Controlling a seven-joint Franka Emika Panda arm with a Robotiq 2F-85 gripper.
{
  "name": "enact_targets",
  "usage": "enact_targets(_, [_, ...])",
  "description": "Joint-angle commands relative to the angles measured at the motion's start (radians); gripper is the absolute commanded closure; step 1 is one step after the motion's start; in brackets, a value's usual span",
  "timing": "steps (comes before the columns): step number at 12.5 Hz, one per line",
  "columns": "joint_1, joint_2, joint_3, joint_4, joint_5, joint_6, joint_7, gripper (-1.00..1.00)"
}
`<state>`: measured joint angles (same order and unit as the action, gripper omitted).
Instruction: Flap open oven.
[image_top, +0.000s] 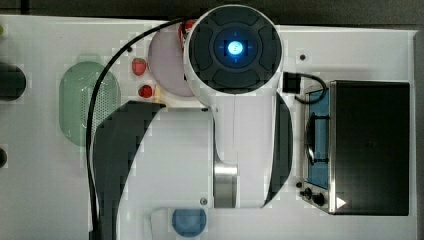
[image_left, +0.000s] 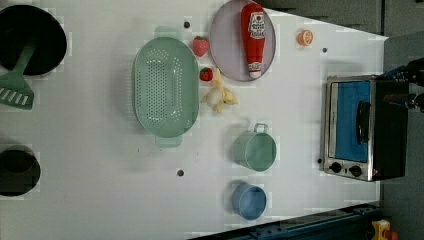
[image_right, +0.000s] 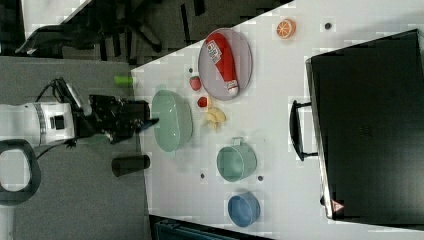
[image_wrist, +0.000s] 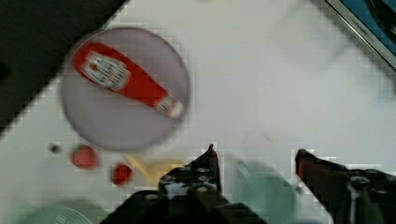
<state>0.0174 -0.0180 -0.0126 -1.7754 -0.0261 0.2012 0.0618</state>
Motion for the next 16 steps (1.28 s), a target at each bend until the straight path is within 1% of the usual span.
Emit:
enact_targets(1, [-0.015, -0.193, -0.035, -0.04, -0.008, -0.176, 0.062, -0.59])
enact_targets(3, [-0.015, -0.193, -0.035, -0.04, -0.008, -0.176, 0.062, -1.0])
enact_targets(5, [-0.015, -0.193, -0.035, -0.04, -0.008, -0.176, 0.062, -1.0])
enact_targets(6, [-0.015, -0.193, -0.035, -0.04, -0.008, -0.176, 0.062, -0.89])
enact_targets(9, [-0.015, -0.193, -0.035, -0.04, -0.008, -0.176, 0.062, -0.14])
enact_targets(12, [-0.016, -0.193, -0.038, -0.044, -0.008, -0.179, 0.062, 0.56])
enact_targets(13, [-0.016, -0.193, -0.04, -0.049, -0.009, -0.179, 0.062, 0.65])
enact_targets(16, [-0.018, -0.193, -0.065, -0.09, -0.022, -0.177, 0.023, 0.65])
